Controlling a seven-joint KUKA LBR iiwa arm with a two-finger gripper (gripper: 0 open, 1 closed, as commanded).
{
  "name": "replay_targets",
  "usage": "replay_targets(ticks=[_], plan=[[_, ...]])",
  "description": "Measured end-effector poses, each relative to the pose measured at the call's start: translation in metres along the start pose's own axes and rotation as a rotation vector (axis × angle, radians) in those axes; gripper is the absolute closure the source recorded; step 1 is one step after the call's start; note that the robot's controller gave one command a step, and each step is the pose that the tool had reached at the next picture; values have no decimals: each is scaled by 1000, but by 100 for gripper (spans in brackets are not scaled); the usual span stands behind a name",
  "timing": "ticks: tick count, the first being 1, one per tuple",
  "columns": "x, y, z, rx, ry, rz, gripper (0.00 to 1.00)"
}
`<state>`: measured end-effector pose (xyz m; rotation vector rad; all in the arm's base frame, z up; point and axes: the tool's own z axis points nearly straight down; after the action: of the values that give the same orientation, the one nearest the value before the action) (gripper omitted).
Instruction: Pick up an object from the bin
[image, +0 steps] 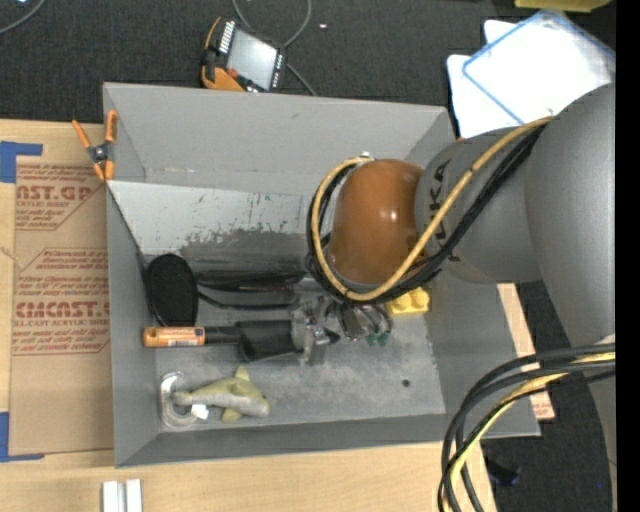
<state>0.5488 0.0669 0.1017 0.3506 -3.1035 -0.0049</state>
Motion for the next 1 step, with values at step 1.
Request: replay_targets(ticks=[1], plan=[[0, 0, -18, 1, -2, 0, 100]])
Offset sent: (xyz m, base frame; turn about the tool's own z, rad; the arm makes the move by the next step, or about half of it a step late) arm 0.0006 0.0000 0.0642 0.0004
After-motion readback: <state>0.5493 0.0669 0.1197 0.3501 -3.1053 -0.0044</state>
